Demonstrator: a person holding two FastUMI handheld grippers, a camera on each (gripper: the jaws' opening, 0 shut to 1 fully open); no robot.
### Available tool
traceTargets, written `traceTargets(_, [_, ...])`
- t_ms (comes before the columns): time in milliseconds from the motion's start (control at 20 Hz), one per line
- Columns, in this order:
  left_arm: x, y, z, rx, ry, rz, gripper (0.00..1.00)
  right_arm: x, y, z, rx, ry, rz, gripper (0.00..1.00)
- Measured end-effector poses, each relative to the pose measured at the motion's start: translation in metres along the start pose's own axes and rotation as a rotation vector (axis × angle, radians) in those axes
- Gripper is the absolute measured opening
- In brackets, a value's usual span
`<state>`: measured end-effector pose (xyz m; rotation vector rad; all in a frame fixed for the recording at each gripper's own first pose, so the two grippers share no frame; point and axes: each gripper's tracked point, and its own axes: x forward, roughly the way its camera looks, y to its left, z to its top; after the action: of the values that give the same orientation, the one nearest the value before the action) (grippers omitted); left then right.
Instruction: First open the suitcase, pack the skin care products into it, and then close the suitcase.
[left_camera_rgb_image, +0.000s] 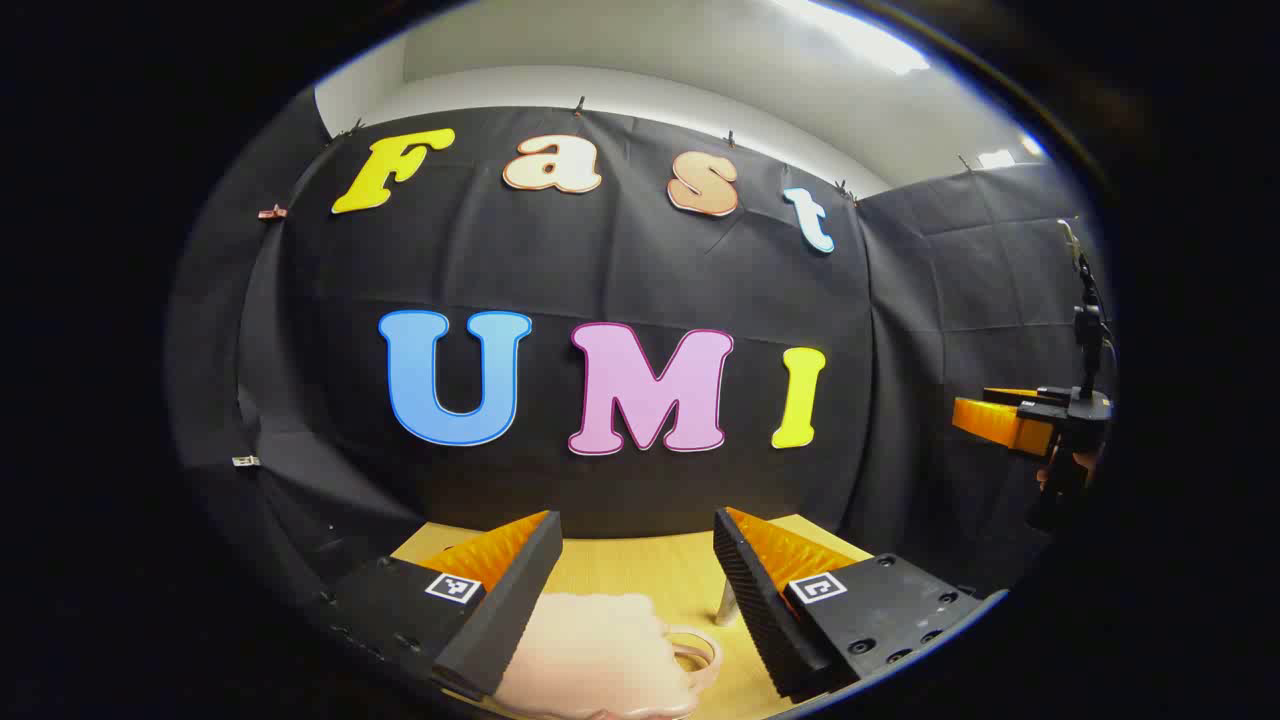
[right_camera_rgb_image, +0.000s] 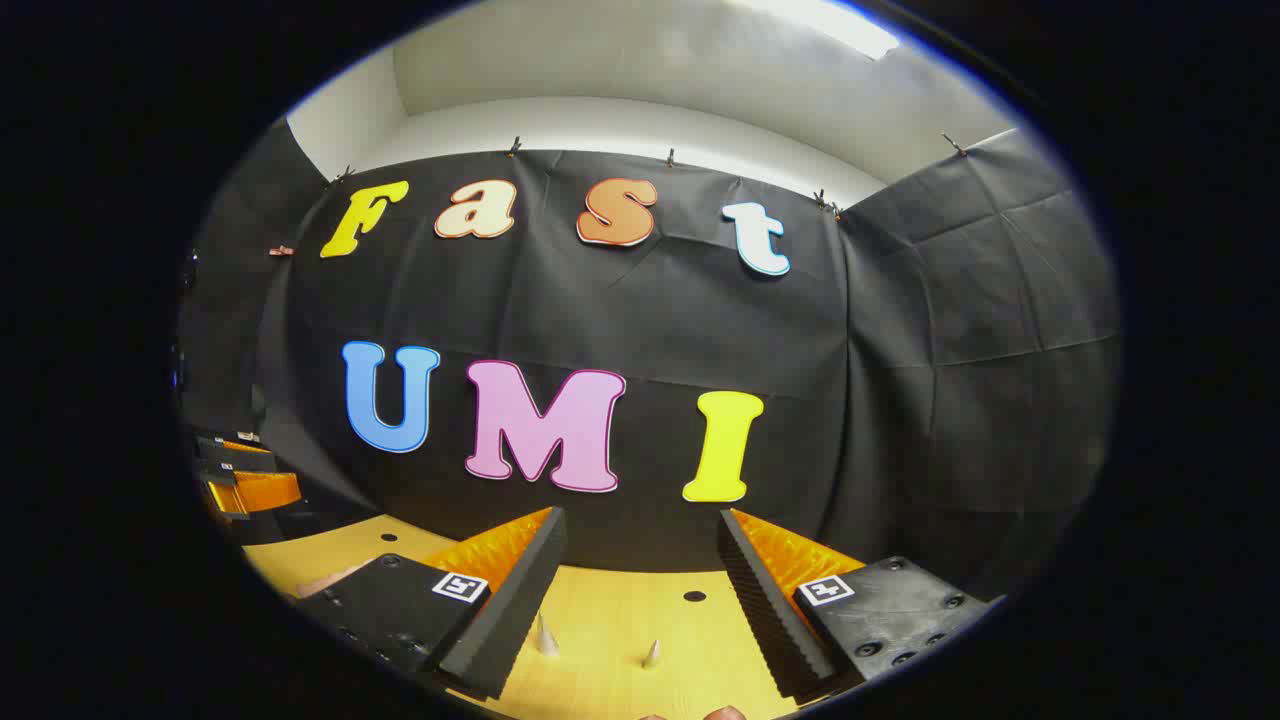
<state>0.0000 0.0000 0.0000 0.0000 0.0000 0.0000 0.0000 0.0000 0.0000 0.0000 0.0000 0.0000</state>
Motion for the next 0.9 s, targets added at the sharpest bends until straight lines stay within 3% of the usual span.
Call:
traceTargets(400, [0.015, -0.023, -0.003, 0.001, 0.011, -0.049, 0.95, 0.006, -0.004, -0.003, -0.021, 0.003, -0.001, 0.96])
traceTargets(900, [0.015, -0.027, -0.012, -0.02, 0.038, -0.039, 0.96, 0.003, 0.009, -0.007, -0.099, 0.001, 0.03, 0.96])
